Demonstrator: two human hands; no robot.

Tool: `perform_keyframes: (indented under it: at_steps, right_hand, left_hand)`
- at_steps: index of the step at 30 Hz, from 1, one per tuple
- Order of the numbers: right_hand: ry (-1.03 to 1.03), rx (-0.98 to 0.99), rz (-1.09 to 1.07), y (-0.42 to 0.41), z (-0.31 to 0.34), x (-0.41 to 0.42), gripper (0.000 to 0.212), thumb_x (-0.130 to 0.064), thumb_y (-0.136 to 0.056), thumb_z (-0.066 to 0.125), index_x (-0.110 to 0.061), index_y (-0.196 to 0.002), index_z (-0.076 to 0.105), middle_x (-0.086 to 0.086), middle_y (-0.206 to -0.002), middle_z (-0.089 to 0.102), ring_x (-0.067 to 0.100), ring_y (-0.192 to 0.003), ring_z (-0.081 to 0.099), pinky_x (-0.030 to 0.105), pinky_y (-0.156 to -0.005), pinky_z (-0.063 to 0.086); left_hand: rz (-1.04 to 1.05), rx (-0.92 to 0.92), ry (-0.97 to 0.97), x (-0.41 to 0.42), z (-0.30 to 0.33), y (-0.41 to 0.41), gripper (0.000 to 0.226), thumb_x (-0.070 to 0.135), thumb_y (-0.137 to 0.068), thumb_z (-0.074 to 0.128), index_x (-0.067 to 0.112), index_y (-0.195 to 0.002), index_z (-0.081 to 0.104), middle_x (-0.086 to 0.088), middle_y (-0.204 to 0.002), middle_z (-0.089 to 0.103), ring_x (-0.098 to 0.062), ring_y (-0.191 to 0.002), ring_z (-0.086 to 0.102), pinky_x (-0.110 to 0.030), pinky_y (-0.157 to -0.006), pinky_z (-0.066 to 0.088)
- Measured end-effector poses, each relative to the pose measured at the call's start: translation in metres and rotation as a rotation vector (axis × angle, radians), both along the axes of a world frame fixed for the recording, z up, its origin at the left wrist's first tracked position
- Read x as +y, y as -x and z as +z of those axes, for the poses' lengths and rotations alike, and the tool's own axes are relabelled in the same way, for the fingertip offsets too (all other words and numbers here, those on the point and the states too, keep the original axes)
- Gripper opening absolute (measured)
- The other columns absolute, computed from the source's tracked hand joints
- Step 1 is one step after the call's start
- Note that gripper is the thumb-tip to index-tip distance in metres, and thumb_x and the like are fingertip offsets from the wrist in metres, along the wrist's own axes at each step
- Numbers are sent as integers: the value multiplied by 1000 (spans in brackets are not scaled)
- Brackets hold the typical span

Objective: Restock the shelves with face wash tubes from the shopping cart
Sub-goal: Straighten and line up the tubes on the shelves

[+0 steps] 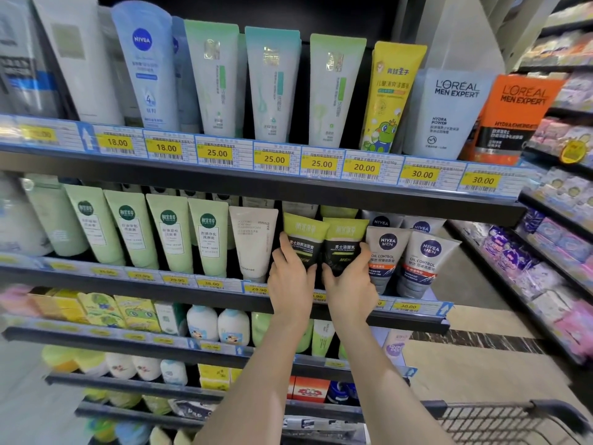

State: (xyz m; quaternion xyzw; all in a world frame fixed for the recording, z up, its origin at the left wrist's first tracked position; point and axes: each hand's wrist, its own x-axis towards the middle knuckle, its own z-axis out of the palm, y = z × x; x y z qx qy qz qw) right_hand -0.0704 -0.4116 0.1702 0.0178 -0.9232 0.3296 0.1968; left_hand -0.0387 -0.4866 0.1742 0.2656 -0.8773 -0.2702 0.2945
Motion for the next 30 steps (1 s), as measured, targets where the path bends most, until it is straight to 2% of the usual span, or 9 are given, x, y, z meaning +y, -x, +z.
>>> perform_keyframes:
  at_steps: [6, 13, 23, 30]
  right_hand:
    - [5, 1, 16, -4, -1, 2, 71, -41, -84, 62, -14, -139, 24, 9, -114, 61, 31, -93, 65, 33, -67, 48]
    - [21, 2, 32, -5, 1, 6, 73, -41, -83, 64, -13, -137, 25, 10, -118, 59, 29, -97, 64, 34, -71, 50]
    - [33, 20, 50, -7, -1, 7, 74, -40, -81, 66, -12, -137, 25, 10, -119, 58, 30, -98, 64, 35, -72, 51]
    - [39, 17, 61, -7, -1, 8, 76, -40, -80, 68, -12, -136, 25, 9, -121, 57, 30, -100, 63, 36, -75, 51]
  left_hand:
    - [3, 2, -9, 2, -4, -6, 77, 31, -84, 66, 1, -142, 25, -19, -129, 46, -33, -116, 50, -39, -94, 43]
    - [99, 69, 8, 3, -11, -8, 76, 30, -73, 78, -4, -130, 42, -23, -119, 56, -37, -110, 57, -44, -91, 45]
    - [128, 145, 0, 1, -16, -5, 76, 30, -70, 79, -3, -128, 43, -23, -119, 56, -36, -110, 57, -44, -90, 48]
    - [121, 144, -25, 1, -16, -5, 76, 33, -75, 75, 0, -133, 38, -20, -125, 52, -33, -117, 52, -41, -95, 44]
